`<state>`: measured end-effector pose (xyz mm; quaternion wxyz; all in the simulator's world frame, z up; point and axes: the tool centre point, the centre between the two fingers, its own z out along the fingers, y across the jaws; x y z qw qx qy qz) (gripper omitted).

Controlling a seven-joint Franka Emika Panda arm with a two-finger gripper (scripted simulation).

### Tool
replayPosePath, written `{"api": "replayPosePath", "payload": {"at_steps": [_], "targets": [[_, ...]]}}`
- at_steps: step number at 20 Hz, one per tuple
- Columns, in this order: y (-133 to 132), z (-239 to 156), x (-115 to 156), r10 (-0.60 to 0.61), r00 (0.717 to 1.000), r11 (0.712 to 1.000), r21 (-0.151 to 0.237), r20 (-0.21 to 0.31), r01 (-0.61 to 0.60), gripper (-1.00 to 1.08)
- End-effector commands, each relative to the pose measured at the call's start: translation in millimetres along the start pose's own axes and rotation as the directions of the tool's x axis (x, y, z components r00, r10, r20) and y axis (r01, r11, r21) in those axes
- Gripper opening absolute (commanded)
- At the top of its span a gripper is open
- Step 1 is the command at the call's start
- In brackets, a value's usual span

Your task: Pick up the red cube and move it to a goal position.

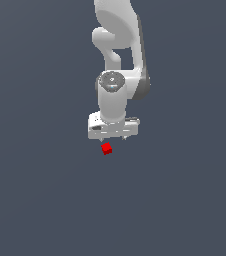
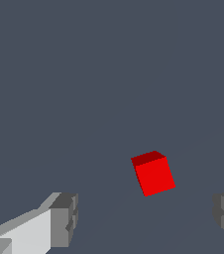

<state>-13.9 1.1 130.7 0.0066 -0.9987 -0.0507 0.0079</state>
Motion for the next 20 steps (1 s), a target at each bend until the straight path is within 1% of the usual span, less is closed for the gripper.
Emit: {"api": "replayPosePath", "payload": {"at_steps": [1,5,11,16,20], "targets": [[4,14,-3,-0.038,0.999,0.999,-0.002,-0.001,0.038,1.00],[12,42,-9,-0.120,0.993,0.993,-0.006,-0.004,0.120,1.00],[23,81,-14,-0.228,0.974,0.974,-0.011,-0.008,0.228,1.00],[30,101,-16,-0.283,0.959,0.959,-0.015,-0.010,0.283,1.00],[33,109,-16,-0.305,0.952,0.952,-0.017,-0.010,0.304,1.00]]}}
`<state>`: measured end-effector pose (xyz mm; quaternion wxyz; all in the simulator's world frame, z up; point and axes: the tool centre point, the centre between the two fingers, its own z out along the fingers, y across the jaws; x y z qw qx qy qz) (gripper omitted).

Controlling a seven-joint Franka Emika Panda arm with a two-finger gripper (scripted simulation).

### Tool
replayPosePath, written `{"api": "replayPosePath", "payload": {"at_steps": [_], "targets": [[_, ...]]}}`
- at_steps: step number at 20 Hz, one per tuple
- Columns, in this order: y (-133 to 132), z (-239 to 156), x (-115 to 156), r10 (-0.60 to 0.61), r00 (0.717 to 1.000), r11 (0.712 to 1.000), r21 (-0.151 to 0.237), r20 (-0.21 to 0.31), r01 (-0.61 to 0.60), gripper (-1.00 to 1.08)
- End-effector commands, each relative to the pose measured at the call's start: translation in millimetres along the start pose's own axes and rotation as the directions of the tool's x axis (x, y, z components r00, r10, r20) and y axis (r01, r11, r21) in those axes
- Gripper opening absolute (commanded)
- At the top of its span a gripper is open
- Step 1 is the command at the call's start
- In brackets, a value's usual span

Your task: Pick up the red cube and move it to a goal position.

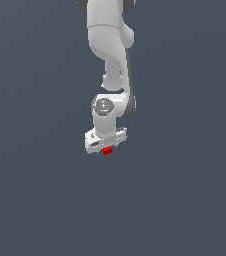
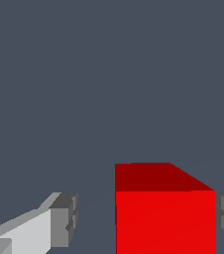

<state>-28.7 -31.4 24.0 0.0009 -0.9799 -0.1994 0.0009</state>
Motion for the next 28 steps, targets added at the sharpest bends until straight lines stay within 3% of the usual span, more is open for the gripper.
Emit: {"api": "replayPosePath", "payload": {"at_steps": [1,2,3,17,28], "targets": [[1,3,0,-0.011,1.000,1.000,-0.001,-0.002,0.011,1.00],[1,4,0,-0.012,1.000,1.000,-0.001,-0.002,0.012,1.00],[1,4,0,-0.012,1.000,1.000,-0.001,-0.002,0.012,-1.00],[3,-2,1,-0.011,1.000,1.000,-0.002,-0.002,0.011,-1.00],[17,-63,12,-0.012,1.000,1.000,-0.001,-0.002,0.012,-1.00]]}}
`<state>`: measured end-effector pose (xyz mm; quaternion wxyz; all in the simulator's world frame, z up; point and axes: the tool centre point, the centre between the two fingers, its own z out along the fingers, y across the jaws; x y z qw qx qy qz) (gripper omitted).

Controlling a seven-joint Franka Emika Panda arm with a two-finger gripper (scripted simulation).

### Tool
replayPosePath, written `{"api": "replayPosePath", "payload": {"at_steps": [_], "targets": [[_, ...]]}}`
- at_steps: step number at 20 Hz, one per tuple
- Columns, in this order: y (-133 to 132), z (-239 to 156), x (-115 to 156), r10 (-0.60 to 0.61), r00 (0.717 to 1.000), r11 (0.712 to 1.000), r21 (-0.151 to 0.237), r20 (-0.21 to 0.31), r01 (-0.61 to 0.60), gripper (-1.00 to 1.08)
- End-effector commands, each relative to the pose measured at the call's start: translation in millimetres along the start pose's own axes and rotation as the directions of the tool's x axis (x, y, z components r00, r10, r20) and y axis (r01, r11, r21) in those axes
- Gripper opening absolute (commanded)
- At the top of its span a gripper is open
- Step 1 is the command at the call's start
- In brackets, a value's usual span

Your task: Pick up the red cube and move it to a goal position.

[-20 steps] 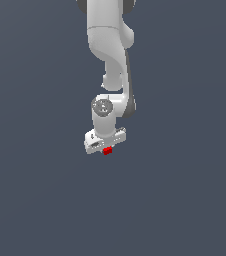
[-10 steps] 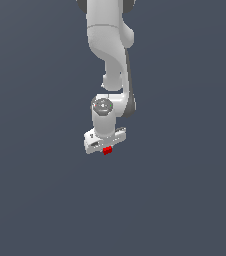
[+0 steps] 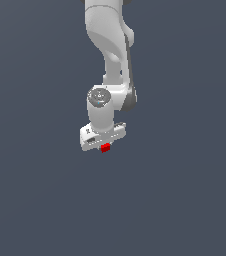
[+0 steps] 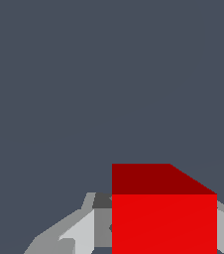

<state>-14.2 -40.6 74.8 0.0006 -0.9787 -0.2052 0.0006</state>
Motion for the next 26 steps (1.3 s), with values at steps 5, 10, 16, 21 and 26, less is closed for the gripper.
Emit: {"api": "replayPosePath", "payload": {"at_steps": [5,10,16,21,26], "targets": [[14,-61,12,-0.001,1.000,1.000,0.000,-0.001,0.001,-1.00],[27,-113,22,-0.001,1.000,1.000,0.000,-0.002,0.001,-1.00],[42,-174,35,-0.001,1.000,1.000,0.000,-0.002,0.001,-1.00],[53,-217,45,-0.002,1.000,1.000,-0.001,-0.001,0.002,-1.00],[61,-248,53,-0.002,1.000,1.000,-0.001,-0.001,0.002,-1.00]]}}
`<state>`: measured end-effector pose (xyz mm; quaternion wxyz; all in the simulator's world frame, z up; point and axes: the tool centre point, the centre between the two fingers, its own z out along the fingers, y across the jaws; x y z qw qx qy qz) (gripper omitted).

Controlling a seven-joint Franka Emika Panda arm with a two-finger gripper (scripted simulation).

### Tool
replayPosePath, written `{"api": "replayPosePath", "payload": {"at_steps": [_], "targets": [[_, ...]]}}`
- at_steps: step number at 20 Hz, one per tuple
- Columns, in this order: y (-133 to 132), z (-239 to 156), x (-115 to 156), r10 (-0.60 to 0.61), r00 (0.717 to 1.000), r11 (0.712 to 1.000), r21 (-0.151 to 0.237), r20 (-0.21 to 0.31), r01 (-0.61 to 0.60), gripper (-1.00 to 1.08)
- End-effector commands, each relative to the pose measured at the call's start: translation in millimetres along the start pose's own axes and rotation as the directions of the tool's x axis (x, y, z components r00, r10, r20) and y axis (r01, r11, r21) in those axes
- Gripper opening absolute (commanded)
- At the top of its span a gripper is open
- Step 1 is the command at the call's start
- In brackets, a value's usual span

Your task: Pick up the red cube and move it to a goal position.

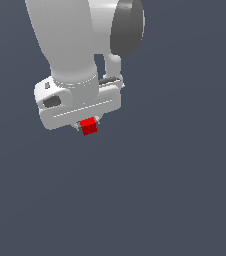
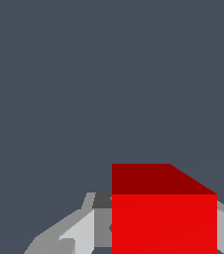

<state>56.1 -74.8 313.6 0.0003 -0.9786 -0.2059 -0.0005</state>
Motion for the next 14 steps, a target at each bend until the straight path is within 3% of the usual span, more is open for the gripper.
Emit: {"api": "replayPosePath", "payload": {"at_steps": [1,14], "targets": [[4,-13,3,0.000,1.000,1.000,0.000,0.001,0.000,-1.00],[11,-38,11,0.000,1.000,1.000,0.000,0.001,0.000,-1.00]]}}
